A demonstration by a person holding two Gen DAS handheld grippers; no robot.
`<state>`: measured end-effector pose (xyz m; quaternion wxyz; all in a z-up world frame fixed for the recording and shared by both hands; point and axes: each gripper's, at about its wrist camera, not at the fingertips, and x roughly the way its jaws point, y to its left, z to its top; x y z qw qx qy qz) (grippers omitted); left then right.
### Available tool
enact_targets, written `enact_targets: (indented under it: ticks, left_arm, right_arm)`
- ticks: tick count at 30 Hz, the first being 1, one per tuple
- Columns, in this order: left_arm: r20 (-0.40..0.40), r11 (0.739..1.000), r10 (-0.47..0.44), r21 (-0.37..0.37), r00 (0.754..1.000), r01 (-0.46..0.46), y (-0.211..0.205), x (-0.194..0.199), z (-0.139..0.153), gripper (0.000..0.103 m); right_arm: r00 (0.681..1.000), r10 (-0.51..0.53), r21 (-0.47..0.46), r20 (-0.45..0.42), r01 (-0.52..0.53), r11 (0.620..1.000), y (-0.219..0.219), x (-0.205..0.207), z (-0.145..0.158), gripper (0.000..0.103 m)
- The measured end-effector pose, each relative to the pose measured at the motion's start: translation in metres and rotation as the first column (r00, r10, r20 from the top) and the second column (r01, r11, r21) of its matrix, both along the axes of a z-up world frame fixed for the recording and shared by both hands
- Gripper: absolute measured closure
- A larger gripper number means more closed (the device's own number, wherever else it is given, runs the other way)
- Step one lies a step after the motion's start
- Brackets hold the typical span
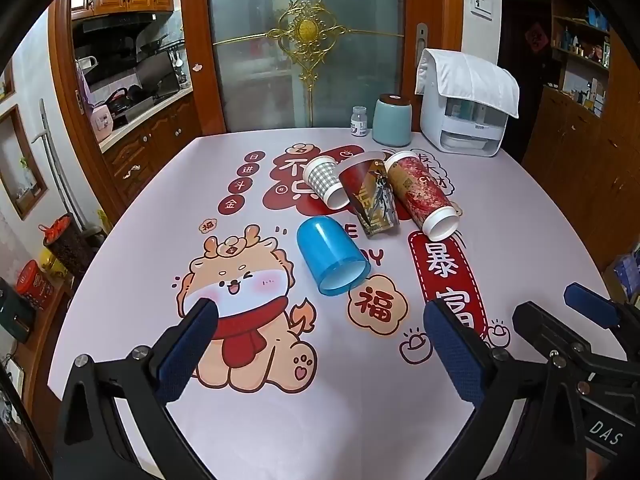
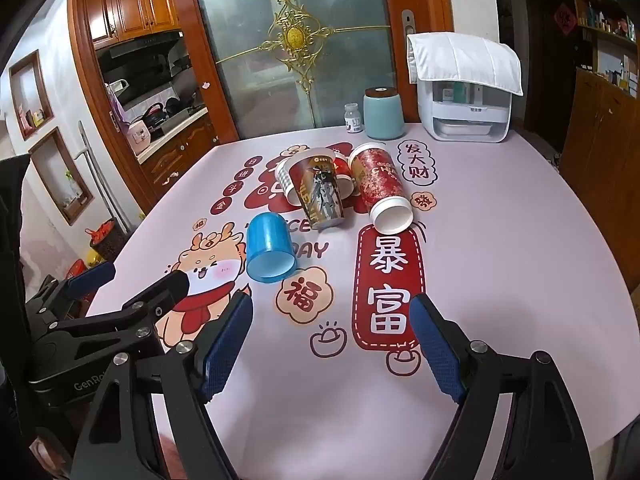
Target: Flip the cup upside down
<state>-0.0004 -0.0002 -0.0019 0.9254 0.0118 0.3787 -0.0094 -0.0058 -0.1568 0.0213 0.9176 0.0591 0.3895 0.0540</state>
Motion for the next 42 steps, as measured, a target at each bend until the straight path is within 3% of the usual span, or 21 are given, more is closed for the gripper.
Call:
enact_targets:
  ticks: [12, 42]
  left_arm:
    - [0.005, 1.000, -0.007, -0.003, 1.000, 0.007, -0.001, -0.001, 0.006, 0.007]
    - [-0.027, 0.999, -0.016, -0.035, 1.000, 0.015, 0.006, 0.002, 0.000, 0.007]
  right_arm:
    - [1.000, 0.001, 0.000, 0.002, -0.001, 1.000, 0.001, 0.000, -0.001, 0.021]
    - [1.000, 0.001, 0.006, -0.013, -0.001, 1.000, -0.001, 0.002, -0.005, 0.021]
